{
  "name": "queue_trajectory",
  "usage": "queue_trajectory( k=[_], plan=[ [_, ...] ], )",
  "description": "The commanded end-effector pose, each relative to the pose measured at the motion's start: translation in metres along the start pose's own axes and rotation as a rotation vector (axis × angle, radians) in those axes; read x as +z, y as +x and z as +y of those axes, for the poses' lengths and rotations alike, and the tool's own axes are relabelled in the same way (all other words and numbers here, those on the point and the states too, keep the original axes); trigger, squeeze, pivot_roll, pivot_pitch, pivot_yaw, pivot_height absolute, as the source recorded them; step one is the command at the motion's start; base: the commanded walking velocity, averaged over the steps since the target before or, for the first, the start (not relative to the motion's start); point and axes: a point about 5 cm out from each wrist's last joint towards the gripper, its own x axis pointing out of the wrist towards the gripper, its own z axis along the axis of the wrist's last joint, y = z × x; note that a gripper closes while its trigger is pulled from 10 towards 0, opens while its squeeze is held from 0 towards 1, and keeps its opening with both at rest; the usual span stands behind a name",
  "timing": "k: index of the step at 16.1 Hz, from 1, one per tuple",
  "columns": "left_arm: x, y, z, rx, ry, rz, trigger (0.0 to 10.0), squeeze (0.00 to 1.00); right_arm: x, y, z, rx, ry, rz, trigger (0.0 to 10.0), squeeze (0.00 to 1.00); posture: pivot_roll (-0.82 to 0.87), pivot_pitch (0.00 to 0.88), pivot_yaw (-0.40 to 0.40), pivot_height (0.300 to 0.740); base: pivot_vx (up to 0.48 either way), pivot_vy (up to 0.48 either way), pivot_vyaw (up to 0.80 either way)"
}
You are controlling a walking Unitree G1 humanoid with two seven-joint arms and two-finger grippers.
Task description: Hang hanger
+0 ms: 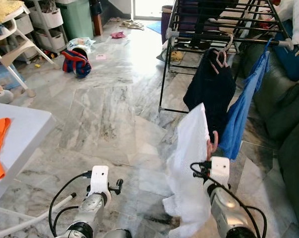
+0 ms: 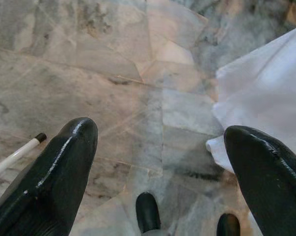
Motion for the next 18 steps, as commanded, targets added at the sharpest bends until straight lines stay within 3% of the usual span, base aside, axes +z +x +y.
queue_trajectory(
  k=[1,5,6,8,11,13,18],
  plan=[
    [-0.004,-0.001,0.003,-0.004,0.024,0.016,10.0,0.0,0.005,0.001,0.005,0.009,-0.031,-0.041,10.0,0.0,-0.06,0.0,-0.016,0.74,0.0,0.0,0.0],
    [0.011,0.002,0.013,0.037,-0.064,-0.027,10.0,0.0,0.021,0.008,0.019,0.054,-0.119,-0.106,10.0,0.0,-0.03,0.0,-0.031,0.74,0.0,0.0,0.0],
    [0.017,0.004,0.008,0.006,-0.021,-0.044,10.0,0.0,0.026,0.011,0.021,0.047,-0.105,-0.116,10.0,0.0,-0.02,0.007,-0.043,0.74,0.0,0.0,0.0],
    [0.019,0.004,0.004,-0.011,0.015,-0.051,10.0,0.0,0.028,0.011,0.02,0.043,-0.098,-0.132,10.0,0.0,-0.02,0.012,-0.045,0.74,0.0,0.0,0.0],
    [0.027,0.006,0.003,-0.011,-0.047,-0.073,10.0,0.0,0.028,0.012,0.014,0.02,-0.067,-0.128,10.0,0.0,-0.04,0.021,-0.025,0.74,0.0,0.0,0.0],
    [0.031,0.007,0.001,-0.029,-0.035,-0.081,10.0,0.0,0.031,0.013,0.012,-0.015,-0.033,-0.129,10.0,0.0,-0.05,0.027,-0.026,0.74,0.0,0.0,0.0],
    [0.039,0.009,-0.004,-0.054,-0.062,-0.111,10.0,0.0,0.03,0.012,0.008,-0.02,-0.034,-0.131,10.0,0.0,-0.07,0.068,-0.034,0.74,0.356,0.0,0.0]
  ],
)
